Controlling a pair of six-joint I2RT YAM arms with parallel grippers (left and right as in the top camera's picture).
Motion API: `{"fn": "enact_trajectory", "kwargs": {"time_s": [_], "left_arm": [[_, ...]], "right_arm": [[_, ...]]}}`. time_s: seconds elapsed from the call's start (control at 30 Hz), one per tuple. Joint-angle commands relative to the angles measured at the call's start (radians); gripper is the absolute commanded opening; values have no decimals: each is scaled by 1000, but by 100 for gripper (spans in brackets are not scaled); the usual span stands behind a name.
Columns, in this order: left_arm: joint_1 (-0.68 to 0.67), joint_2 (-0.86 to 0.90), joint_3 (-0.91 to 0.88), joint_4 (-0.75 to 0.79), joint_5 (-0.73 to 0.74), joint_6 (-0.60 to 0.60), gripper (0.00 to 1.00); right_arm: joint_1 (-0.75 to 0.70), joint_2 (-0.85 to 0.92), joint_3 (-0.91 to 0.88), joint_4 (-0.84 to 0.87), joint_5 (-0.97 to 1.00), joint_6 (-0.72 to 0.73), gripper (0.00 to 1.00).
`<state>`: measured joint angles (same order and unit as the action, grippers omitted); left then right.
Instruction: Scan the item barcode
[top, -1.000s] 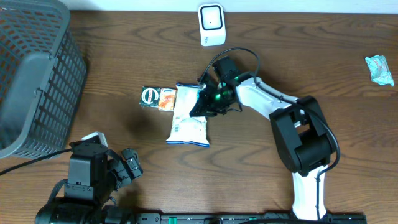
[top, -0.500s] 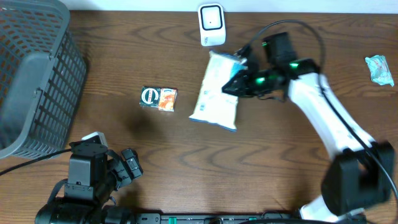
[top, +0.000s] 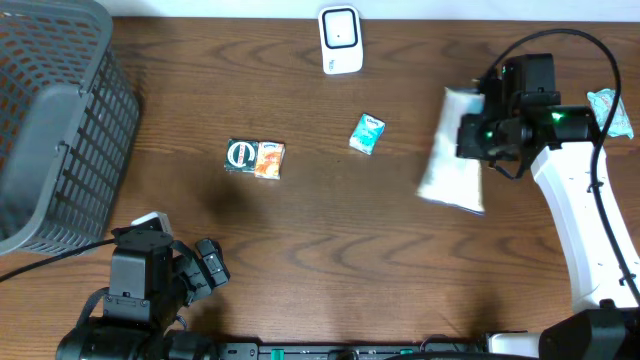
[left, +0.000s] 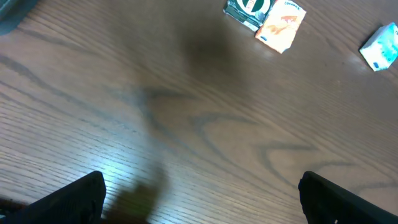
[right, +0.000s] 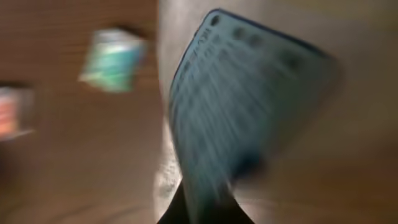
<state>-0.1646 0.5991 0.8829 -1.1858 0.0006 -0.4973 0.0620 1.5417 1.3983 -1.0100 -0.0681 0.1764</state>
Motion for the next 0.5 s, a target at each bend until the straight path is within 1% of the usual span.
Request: {"fn": "enact_trajectory", "kwargs": {"time_s": [0.0, 0.03, 0.1, 0.3, 0.4, 0.43, 0.47], "left_arm": [[2, -4, -2, -3, -9, 2, 98], [2, -4, -2, -2, -9, 2, 98], [2, -4, -2, -2, -9, 2, 98], [2, -4, -2, -2, -9, 2, 98], [2, -4, -2, -2, -9, 2, 98], [2, -4, -2, -2, -9, 2, 98], [2, -4, -2, -2, -9, 2, 98]], "right_arm": [[11, -16, 6, -4, 447, 90, 1], [18, -13, 6, -4, 497, 114, 1], [31, -8, 6, 0, 529, 127, 1], [58, 50, 6, 2, 505, 122, 1], [57, 101, 6, 2, 461, 132, 1], [48, 120, 6, 3, 447, 169, 2], [35, 129, 6, 3, 433, 193, 13]]}}
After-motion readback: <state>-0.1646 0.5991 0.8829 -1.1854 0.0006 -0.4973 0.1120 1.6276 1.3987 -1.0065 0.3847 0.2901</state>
